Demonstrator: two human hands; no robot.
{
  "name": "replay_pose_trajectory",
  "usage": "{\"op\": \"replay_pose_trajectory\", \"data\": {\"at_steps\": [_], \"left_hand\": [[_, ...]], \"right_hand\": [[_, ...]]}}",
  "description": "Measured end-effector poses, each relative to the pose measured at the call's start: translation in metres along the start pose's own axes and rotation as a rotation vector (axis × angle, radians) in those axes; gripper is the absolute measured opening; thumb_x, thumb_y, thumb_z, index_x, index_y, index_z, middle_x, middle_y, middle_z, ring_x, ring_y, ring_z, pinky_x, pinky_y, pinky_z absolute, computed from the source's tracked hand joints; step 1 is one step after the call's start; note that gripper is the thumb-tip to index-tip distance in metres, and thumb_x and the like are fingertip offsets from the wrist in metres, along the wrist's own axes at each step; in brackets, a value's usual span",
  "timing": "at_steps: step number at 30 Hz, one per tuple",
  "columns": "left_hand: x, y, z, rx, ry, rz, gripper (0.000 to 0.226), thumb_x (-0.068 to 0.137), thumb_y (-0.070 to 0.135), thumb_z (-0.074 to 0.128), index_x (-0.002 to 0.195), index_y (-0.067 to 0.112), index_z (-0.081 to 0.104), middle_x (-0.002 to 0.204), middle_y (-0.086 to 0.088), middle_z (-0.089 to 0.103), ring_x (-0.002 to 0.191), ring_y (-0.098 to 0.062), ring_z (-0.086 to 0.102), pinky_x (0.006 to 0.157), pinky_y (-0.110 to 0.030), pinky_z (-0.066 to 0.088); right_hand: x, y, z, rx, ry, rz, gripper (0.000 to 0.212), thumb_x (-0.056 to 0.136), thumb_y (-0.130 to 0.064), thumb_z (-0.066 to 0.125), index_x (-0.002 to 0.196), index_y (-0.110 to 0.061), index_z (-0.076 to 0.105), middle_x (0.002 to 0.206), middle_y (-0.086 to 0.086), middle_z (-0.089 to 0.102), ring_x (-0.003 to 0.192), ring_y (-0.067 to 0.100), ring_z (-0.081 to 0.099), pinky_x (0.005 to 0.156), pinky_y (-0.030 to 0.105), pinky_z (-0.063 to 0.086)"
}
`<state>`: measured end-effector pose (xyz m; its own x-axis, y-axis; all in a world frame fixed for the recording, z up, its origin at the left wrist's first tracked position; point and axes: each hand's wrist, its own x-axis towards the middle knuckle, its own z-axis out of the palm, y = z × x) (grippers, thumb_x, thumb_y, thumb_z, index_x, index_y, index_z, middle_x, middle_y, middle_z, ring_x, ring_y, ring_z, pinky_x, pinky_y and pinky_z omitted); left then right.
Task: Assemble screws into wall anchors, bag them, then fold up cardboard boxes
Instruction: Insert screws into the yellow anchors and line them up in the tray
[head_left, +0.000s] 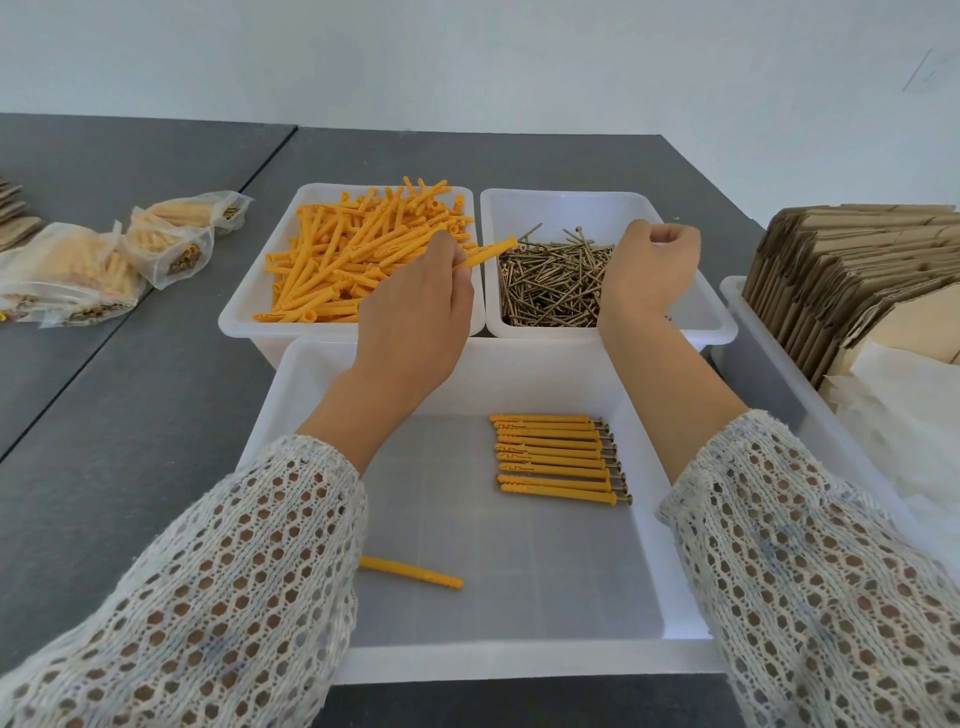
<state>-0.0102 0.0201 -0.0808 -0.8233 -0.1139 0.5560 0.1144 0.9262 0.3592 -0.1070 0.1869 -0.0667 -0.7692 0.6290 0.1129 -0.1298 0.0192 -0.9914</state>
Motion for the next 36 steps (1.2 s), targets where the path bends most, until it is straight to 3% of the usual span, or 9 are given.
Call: {"op": "replay_pose_trajectory", "data": {"at_steps": [3, 7, 10, 13, 17, 22, 25, 29, 36], "left_hand": [[0.0, 0.0, 0.0, -0.001, 0.0, -0.002, 0.02, 0.106, 0.027, 0.033, 0.106, 0.015, 0.049, 0.076, 0.004, 0.055, 0.064, -0.018, 0.052, 0.048, -0.027, 0.027], [0.0, 0.0, 0.0, 0.002, 0.002, 0.0, 0.021, 0.106, 0.027, 0.034, 0.107, 0.014, 0.05, 0.077, 0.002, 0.056, 0.065, -0.02, 0.053, 0.048, -0.027, 0.029], [0.0, -0.001, 0.001, 0.005, 0.002, 0.009, 0.02, 0.107, 0.027, 0.034, 0.107, 0.014, 0.05, 0.076, 0.002, 0.055, 0.064, -0.019, 0.052, 0.048, -0.028, 0.028], [0.0, -0.001, 0.002, -0.029, -0.008, 0.034, 0.018, 0.107, 0.026, 0.034, 0.105, 0.014, 0.048, 0.074, 0.003, 0.053, 0.063, -0.02, 0.051, 0.049, -0.03, 0.032], [0.001, -0.002, 0.004, -0.087, -0.022, 0.047, 0.018, 0.107, 0.025, 0.034, 0.104, 0.013, 0.048, 0.073, 0.002, 0.053, 0.062, -0.02, 0.05, 0.049, -0.033, 0.034], [0.002, -0.004, 0.004, -0.174, -0.019, 0.029, 0.02, 0.107, 0.026, 0.034, 0.096, 0.014, 0.045, 0.067, 0.005, 0.047, 0.058, -0.02, 0.045, 0.049, -0.034, 0.033], [0.002, -0.004, 0.003, -0.169, -0.036, 0.024, 0.022, 0.107, 0.027, 0.034, 0.092, 0.016, 0.044, 0.067, 0.002, 0.049, 0.06, -0.023, 0.047, 0.051, -0.038, 0.037], [0.002, -0.004, 0.002, -0.141, -0.07, 0.042, 0.023, 0.107, 0.028, 0.033, 0.09, 0.017, 0.044, 0.072, -0.003, 0.055, 0.064, -0.027, 0.05, 0.056, -0.046, 0.043], [0.001, -0.003, 0.001, -0.108, -0.088, 0.052, 0.026, 0.108, 0.029, 0.033, 0.093, 0.014, 0.048, 0.075, -0.005, 0.058, 0.067, -0.028, 0.053, 0.059, -0.047, 0.047]], "right_hand": [[-0.001, -0.002, -0.002, 0.033, 0.039, -0.064, 0.008, 0.092, -0.005, 0.044, 0.089, -0.013, 0.044, 0.067, -0.008, 0.044, 0.051, 0.002, 0.043, 0.047, 0.008, 0.038], [-0.005, -0.005, -0.001, 0.154, -0.112, -0.042, 0.012, 0.096, -0.001, 0.041, 0.099, -0.012, 0.044, 0.067, 0.005, 0.056, 0.053, 0.013, 0.049, 0.053, 0.023, 0.043], [-0.006, -0.006, 0.001, 0.282, -0.307, 0.159, 0.014, 0.1, -0.005, 0.045, 0.112, -0.012, 0.049, 0.072, 0.005, 0.067, 0.055, 0.013, 0.061, 0.052, 0.021, 0.047], [-0.007, -0.007, 0.001, 0.532, -0.53, 0.49, 0.026, 0.101, -0.009, 0.05, 0.125, -0.002, 0.056, 0.075, 0.004, 0.073, 0.069, 0.014, 0.072, 0.056, 0.02, 0.052], [-0.01, -0.007, 0.002, 0.736, -0.714, 0.687, 0.021, 0.101, -0.009, 0.05, 0.116, -0.001, 0.062, 0.089, 0.006, 0.076, 0.081, 0.017, 0.075, 0.065, 0.022, 0.058], [-0.016, -0.009, 0.006, 0.437, -0.874, 0.462, 0.016, 0.103, -0.016, 0.048, 0.099, -0.012, 0.062, 0.093, 0.0, 0.076, 0.086, 0.017, 0.074, 0.064, 0.026, 0.057], [-0.019, -0.007, 0.009, 0.262, -0.879, 0.351, 0.026, 0.102, -0.022, 0.048, 0.089, -0.014, 0.069, 0.085, 0.0, 0.068, 0.069, 0.015, 0.062, 0.059, 0.025, 0.05], [-0.018, -0.005, 0.012, 0.293, -0.861, 0.369, 0.035, 0.105, -0.021, 0.042, 0.086, -0.008, 0.068, 0.067, 0.0, 0.045, 0.049, 0.01, 0.036, 0.048, 0.022, 0.034], [-0.021, -0.008, 0.014, 0.352, -0.818, 0.353, 0.014, 0.097, -0.003, 0.047, 0.087, -0.004, 0.057, 0.055, 0.004, 0.053, 0.041, 0.012, 0.039, 0.043, 0.024, 0.038]]}}
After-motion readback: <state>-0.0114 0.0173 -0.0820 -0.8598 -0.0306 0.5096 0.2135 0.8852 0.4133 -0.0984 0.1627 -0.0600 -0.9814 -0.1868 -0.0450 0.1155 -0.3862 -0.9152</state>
